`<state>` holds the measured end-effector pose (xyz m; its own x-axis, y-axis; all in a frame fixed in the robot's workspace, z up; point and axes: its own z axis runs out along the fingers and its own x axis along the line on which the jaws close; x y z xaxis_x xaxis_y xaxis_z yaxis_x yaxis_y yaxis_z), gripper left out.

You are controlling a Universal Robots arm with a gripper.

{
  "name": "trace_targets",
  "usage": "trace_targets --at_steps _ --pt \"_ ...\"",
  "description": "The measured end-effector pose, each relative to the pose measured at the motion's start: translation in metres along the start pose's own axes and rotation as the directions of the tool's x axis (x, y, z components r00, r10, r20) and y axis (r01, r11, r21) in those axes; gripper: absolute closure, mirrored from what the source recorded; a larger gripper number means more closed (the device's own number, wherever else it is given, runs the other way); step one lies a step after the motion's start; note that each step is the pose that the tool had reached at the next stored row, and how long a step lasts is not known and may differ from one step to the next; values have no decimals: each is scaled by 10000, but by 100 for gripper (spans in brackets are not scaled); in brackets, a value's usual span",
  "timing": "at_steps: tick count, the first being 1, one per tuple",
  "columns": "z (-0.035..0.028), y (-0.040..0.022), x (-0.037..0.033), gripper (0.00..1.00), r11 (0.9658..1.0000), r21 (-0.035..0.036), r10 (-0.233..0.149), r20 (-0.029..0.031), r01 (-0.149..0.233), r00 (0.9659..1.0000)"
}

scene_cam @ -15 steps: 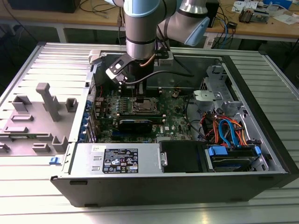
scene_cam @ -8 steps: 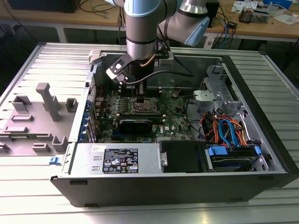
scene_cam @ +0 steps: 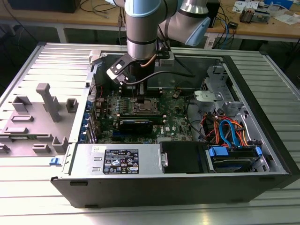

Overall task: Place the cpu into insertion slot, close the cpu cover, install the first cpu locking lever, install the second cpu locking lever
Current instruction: 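Install the first cpu locking lever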

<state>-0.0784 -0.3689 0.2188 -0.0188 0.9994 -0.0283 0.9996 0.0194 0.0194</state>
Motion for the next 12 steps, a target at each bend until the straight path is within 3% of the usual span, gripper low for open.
trace_targets --at_steps 8,10,12 --pt "-92 3 -3 89 10000 0 0 0 0 10000" --pt "-186 6 -5 89 10000 8 0 0 0 10000" --pt "-229 9 -7 89 10000 11 -1 -1 1 10000"
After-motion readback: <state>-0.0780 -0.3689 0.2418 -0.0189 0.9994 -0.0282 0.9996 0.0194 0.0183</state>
